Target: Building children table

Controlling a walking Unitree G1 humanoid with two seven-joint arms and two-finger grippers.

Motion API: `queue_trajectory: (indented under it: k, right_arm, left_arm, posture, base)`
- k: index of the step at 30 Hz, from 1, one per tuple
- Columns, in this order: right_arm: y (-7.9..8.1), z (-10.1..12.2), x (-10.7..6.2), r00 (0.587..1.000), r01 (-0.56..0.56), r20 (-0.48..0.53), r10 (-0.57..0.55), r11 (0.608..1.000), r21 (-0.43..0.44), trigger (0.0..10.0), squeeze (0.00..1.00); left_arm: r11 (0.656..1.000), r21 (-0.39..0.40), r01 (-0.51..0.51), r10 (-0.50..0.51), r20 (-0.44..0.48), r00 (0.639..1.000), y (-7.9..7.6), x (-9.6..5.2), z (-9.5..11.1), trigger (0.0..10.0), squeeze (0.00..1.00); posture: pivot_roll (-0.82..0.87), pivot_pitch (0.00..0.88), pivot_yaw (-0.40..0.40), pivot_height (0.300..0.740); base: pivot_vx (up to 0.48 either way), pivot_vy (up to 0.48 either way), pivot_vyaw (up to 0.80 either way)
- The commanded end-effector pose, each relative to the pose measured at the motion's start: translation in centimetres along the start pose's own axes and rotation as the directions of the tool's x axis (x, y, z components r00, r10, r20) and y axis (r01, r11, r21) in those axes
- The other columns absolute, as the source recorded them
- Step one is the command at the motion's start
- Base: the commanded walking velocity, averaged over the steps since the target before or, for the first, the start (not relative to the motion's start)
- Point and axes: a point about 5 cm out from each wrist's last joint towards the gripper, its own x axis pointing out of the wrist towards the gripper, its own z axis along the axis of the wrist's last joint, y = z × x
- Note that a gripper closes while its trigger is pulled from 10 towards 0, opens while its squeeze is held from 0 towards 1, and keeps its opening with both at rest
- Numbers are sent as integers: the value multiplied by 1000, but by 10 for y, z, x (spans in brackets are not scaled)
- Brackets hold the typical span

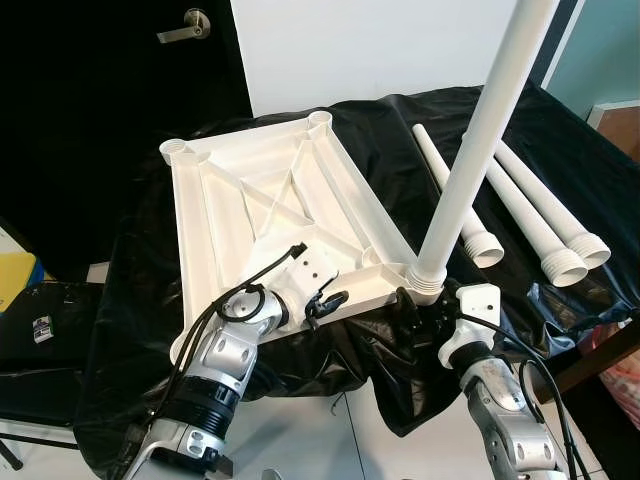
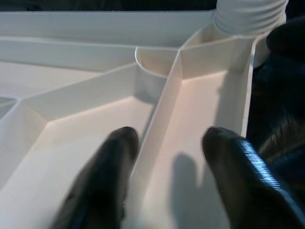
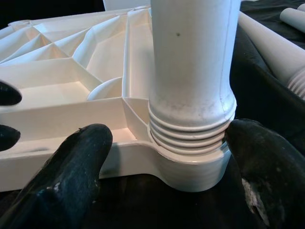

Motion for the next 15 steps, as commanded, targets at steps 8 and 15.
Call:
queue_trajectory:
  k: [8, 15]
  right_arm:
    - [2, -2, -3, 1000, -8, -14, 8, 1000, 10, 10000, 0]
    - [0, -1, -3, 1000, 4, -13, -4, 1000, 7, 10000, 0]
  left_arm:
    - [951, 98, -294, 304, -108, 947, 23, -1, -16, 10000, 0]
    - [940, 75, -333, 341, -196, 919, 31, -2, -27, 10000, 0]
  posture:
    - [-118, 83, 62, 740]
    - [-127, 91, 71, 740]
  base:
    - [0, 0, 0]
    - [0, 0, 0]
